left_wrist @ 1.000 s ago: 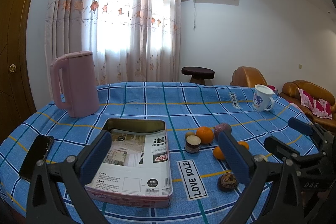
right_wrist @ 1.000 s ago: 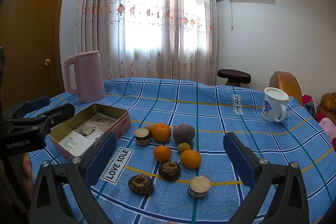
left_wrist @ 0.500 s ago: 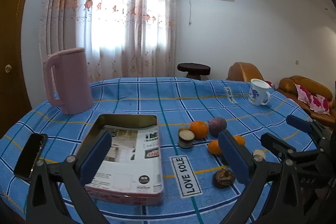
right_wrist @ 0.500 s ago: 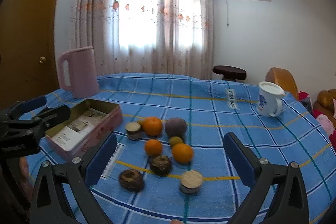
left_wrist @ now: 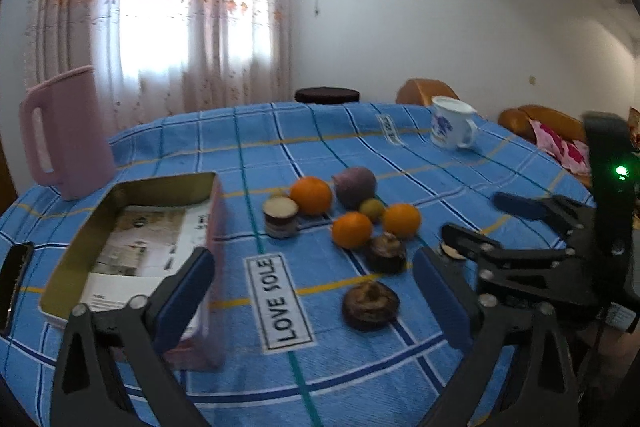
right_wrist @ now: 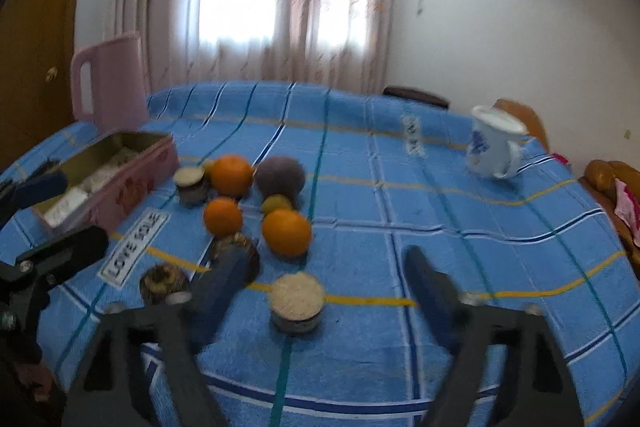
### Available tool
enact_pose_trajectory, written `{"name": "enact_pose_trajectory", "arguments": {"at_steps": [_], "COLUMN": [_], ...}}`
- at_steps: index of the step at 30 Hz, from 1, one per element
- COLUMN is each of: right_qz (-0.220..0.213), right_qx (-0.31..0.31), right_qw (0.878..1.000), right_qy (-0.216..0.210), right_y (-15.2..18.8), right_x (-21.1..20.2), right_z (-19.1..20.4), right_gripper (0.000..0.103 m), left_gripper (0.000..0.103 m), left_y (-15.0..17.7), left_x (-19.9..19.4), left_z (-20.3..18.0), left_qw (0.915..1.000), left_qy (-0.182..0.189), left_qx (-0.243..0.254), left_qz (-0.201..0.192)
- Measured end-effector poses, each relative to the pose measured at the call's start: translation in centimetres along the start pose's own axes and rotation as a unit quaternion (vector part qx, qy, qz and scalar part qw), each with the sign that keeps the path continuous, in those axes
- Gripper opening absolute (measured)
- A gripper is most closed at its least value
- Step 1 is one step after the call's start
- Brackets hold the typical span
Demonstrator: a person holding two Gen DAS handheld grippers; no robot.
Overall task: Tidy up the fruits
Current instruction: 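Grasp a brown mangosteen with the left tool while the right tool grasps a beige round cake, then carry the mangosteen with the left tool into the tin while the right tool drops the cake there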
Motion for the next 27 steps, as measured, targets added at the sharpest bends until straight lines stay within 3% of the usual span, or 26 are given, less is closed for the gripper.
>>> {"name": "enact_pose_trajectory", "arguments": {"at_steps": [5, 7, 8, 12, 14, 23, 27], "right_qz": [0.031, 0.049, 0.057, 0.074, 0.073, 0.063, 0.058], "right_qx": [-0.004, -0.007, -0.006, -0.012, -0.013, -0.008, -0.015], "right_qw": [0.999, 0.999, 0.998, 0.997, 0.997, 0.997, 0.997], "right_qy": [-0.009, -0.013, -0.02, -0.033, -0.036, -0.047, -0.045], "right_y": [1.3, 1.8, 2.0, 2.5, 2.5, 2.3, 2.1], "right_x": [0.9, 1.5, 1.7, 2.0, 2.0, 1.5, 1.5], "right_z": [0.3, 0.3, 0.4, 0.8, 0.9, 0.8, 1.2], "right_gripper": [0.058, 0.05, 0.044, 0.036, 0.036, 0.036, 0.036], "left_gripper": [0.089, 0.086, 0.081, 0.064, 0.056, 0.056, 0.048], "left_y": [0.8, 1.2, 1.4, 2.0, 2.4, 3.8, 4.1], "left_x": [0.8, 1.3, 1.6, 2.7, 3.3, 5.1, 5.3], "left_z": [-0.8, -1.3, -1.5, -2.4, -2.9, -4.2, -4.1], "left_qw": [0.9996, 0.9988, 0.9984, 0.9964, 0.9948, 0.9878, 0.9858], "left_qy": [0.02, 0.035, 0.04, 0.057, 0.069, 0.097, 0.108], "left_qx": [0.005, 0.005, 0.006, 0.01, 0.01, 0.006, -0.006], "left_qz": [0.02, 0.033, 0.038, 0.062, 0.075, 0.121, 0.128]}}
Point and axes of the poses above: each gripper's, at about its wrist camera, not at the fingertips, and x roughly the way its jaws point, z to its left, y to its underside, the point moved 10 cm from there along x, roughly the way its jaws point, and after that the axes turned 7 degrees about x, right-handed, at the moved point
